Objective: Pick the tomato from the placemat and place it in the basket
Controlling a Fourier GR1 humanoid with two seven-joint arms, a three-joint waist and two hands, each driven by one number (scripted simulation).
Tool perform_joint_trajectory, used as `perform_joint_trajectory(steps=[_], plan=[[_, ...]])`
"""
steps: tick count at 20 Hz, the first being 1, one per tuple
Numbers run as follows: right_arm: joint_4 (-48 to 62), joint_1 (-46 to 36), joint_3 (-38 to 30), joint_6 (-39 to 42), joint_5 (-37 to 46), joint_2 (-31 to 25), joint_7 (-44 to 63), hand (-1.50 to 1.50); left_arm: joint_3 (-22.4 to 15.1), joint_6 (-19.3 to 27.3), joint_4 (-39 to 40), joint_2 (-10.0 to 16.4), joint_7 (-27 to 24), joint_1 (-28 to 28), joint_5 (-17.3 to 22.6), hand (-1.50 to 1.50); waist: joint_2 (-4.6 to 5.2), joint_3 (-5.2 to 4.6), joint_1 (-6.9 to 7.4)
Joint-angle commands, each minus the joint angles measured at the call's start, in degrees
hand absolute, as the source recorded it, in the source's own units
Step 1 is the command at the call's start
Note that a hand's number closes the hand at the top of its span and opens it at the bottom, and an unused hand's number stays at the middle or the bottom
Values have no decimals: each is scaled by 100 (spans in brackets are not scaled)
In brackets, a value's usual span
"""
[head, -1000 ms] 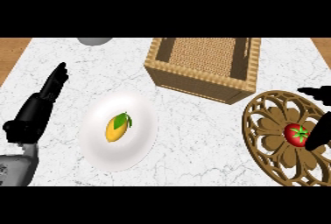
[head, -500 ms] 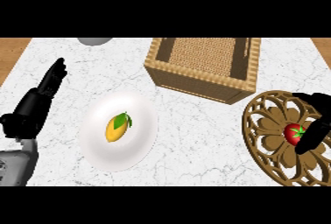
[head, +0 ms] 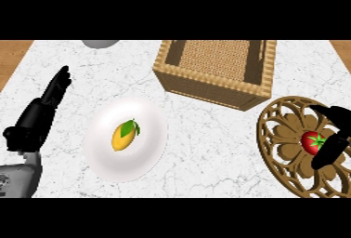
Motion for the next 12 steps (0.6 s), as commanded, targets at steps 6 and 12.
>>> perform_joint_trajectory(steps=[6,12], plan=[[-307,321,-310,304,367,484,396,-150,278,-336,-252,-60,62,125,71,0,-7,-2,-3],[-15,465,-438,257,769,600,-183,-150,640,-624,152,172,133,-412,138,0,-1,-2,-17]])
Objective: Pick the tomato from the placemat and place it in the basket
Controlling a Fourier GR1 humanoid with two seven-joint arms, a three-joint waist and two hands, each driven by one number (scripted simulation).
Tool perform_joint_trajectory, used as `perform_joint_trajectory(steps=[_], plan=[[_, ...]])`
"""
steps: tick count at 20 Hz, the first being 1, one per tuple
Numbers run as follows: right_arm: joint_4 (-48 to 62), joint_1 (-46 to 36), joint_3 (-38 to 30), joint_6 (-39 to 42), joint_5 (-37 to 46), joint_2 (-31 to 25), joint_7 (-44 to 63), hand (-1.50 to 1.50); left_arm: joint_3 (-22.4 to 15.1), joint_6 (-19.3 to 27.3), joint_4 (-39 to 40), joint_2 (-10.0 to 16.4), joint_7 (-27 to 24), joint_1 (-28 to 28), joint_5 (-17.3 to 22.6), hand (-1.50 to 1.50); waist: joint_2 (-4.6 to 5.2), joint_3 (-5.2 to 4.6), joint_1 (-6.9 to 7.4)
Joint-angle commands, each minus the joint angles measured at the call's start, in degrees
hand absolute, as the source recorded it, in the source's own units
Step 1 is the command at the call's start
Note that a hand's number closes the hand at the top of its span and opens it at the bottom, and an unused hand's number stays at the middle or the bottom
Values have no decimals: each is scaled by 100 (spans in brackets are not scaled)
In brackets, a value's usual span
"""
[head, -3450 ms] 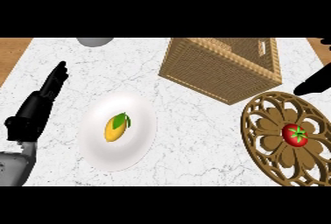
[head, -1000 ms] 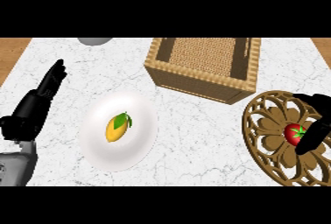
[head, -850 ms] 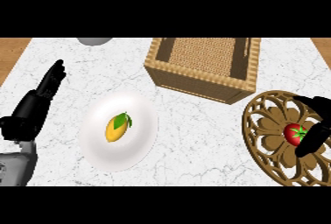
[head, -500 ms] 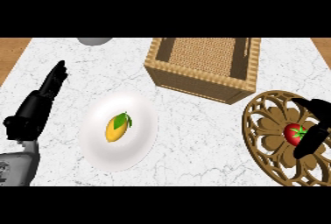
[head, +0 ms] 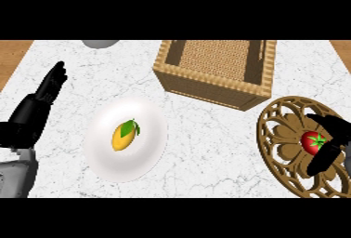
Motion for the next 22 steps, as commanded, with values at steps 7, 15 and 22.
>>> perform_joint_trajectory(steps=[7,15,22], plan=[[755,-1,-87,-532,686,296,-859,150,35,-68,-328,-129,560,-243,-36,0,5,3,21],[837,-18,104,-714,1205,99,-1554,150,58,-124,-152,-162,34,139,-119,0,-2,2,35],[1847,-860,-99,-2689,2269,-921,-3551,150,-129,-15,142,-323,26,-340,-278,0,110,38,226]])
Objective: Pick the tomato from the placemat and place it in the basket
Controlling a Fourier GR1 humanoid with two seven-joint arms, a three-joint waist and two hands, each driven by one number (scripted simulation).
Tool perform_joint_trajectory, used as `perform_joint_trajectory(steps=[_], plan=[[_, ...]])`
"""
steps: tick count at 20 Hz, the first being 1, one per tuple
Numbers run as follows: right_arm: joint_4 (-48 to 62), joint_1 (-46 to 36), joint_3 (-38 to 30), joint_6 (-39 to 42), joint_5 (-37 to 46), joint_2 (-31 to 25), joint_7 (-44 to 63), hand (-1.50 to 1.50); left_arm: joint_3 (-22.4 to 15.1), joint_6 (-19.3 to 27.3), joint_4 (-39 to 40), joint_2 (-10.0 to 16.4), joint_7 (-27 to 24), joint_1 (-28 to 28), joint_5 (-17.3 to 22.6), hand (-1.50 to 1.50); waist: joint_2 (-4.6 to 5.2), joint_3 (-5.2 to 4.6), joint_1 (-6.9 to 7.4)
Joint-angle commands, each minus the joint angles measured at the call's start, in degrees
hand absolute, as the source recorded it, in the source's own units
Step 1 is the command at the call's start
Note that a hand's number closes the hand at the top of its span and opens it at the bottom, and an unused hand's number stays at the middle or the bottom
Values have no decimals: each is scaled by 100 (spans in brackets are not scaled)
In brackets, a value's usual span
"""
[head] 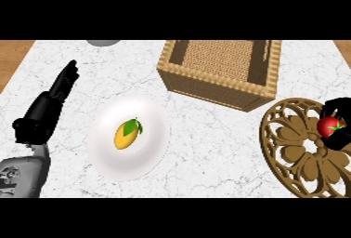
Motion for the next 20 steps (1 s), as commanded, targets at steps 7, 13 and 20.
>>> perform_joint_trajectory(steps=[7,13,20], plan=[[1099,-1132,-801,-2273,373,-503,-1525,150,116,-61,-7,72,50,-1,62,0,-1,32,10],[161,-1599,-1693,-2536,-1204,75,-2468,150,229,-66,73,120,-74,124,97,0,-61,28,-118],[-1016,-2246,-1818,-1474,-2042,-98,-2174,150,69,84,66,-43,-39,77,-108,0,-58,13,-159]])
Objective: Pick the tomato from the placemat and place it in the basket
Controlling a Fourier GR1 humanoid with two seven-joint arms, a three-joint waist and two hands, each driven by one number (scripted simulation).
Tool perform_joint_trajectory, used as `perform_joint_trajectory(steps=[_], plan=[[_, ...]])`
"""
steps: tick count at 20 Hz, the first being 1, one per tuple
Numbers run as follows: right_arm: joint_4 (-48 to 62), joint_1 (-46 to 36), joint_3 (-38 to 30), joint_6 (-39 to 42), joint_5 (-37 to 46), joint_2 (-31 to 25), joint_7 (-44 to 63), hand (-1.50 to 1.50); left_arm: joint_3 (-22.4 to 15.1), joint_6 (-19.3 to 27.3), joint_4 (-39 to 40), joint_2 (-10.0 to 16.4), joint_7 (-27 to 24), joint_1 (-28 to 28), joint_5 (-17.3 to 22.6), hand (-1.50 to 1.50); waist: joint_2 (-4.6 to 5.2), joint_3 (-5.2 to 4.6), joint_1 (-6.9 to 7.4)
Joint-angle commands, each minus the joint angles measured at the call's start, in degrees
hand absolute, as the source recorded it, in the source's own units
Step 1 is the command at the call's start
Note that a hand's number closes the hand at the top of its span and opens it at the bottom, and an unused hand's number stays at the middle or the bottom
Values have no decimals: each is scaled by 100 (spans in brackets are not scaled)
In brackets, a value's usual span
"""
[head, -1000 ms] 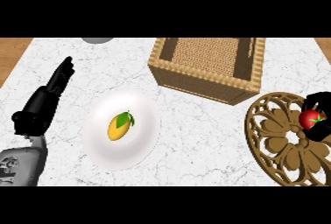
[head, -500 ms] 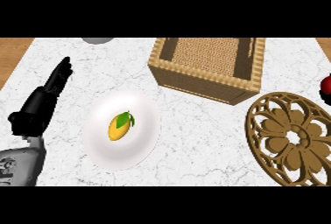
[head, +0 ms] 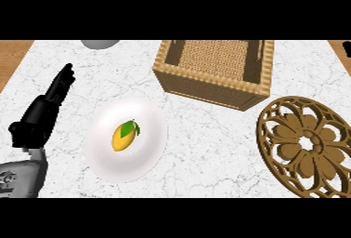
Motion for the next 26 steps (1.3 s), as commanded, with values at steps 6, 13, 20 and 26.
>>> perform_joint_trajectory(steps=[6,13,20,26], plan=[[-1290,-1306,425,1228,-675,145,1582,150,-82,-11,-8,-73,211,-66,-78,0,12,-7,39],[-1596,-2466,1054,1762,-716,551,3306,150,180,-177,-44,107,-93,28,96,0,23,-11,72],[-425,-3282,1500,1543,-227,1263,3684,150,-36,-115,119,-100,-56,-81,-65,0,53,-9,110],[-374,-3518,1932,1935,-80,1758,4439,150,28,-199,-264,-26,-102,315,-26,0,16,-8,98]])
